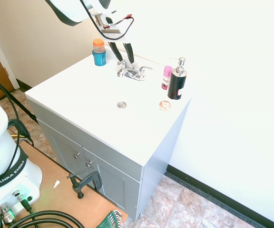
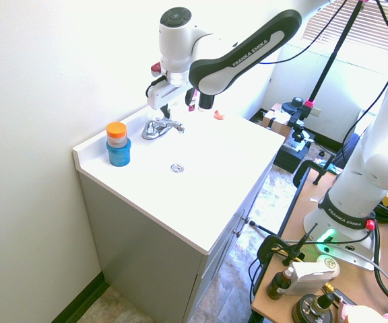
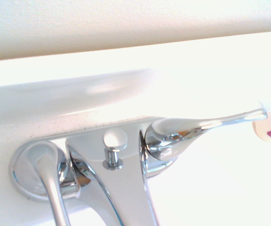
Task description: Turn off the hot water
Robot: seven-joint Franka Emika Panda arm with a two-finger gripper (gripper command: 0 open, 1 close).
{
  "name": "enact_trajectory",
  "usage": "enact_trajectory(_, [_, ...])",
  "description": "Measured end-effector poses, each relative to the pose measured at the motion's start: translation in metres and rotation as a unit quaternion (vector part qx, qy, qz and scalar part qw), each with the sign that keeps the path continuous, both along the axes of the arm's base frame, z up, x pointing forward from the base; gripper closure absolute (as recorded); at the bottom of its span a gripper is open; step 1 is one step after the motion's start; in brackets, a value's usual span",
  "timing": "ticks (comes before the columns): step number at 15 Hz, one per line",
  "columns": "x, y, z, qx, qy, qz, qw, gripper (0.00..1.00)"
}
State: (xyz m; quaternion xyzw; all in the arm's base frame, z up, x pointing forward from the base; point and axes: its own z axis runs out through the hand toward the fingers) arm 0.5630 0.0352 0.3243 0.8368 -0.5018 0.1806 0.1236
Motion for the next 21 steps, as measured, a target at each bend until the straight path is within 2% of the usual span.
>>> enact_trajectory(3, [0.008,0.002,-0.017,-0.003,0.011,0.0,1.0,0.0])
enact_trajectory(9, [0.008,0.014,-0.019,0.029,0.019,-0.005,0.999,0.0])
enact_trajectory(21, [0.038,0.032,-0.016,0.042,0.003,0.0,0.999,0.0])
